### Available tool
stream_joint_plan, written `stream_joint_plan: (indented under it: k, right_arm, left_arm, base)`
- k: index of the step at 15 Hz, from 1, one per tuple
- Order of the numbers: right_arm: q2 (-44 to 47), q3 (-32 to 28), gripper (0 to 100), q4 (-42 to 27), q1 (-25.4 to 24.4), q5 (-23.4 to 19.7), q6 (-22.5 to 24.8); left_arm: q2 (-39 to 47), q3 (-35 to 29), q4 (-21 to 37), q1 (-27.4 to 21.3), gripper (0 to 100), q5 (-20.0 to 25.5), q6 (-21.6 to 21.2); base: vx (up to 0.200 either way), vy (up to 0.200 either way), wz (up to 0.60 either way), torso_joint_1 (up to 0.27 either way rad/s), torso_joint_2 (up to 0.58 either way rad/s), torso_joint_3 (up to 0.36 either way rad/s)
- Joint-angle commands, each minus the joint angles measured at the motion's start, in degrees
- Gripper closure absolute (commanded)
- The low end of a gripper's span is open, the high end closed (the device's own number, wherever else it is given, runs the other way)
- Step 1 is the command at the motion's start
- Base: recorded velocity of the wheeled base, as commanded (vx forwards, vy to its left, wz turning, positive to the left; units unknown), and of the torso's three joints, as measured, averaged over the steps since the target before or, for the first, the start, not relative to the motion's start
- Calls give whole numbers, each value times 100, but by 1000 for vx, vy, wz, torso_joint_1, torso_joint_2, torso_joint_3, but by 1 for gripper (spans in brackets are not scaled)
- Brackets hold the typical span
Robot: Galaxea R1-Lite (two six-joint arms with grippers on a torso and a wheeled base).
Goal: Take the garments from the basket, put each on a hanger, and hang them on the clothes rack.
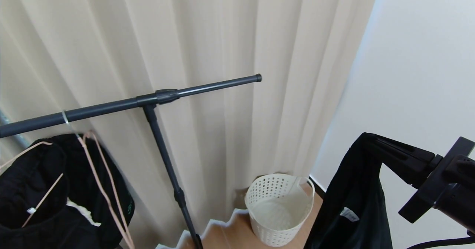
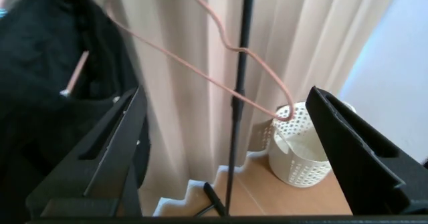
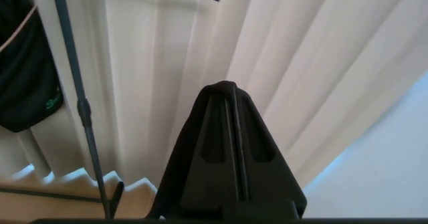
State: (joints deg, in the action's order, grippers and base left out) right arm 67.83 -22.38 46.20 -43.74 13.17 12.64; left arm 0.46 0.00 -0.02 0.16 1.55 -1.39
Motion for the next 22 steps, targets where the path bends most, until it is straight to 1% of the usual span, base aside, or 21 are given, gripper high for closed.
stream_joint_plan:
  k: [1,5,10,17,22]
  right_arm:
    - [2,6,100,3,6,2,1]
    - [11,15,100,3,-3,2,1]
    - [-24,15,100,3,6,-7,1]
    - [-68,41,100,3,-3,-7,1]
    - [-68,59,100,3,-3,-7,10]
  left_arm:
    - [6,0,-6,2,0,3,7]
    - [6,0,-15,2,0,12,7]
    - [6,0,-6,2,0,12,34]
    - [6,0,-6,2,0,3,42]
    - [15,0,-6,2,0,12,34]
  base:
    - [0,0,600,17,2,-2]
    - [0,0,600,5,1,-1]
    - [-200,0,0,7,4,1]
    - [0,200,0,-4,-1,2]
    - [-200,0,0,10,1,0]
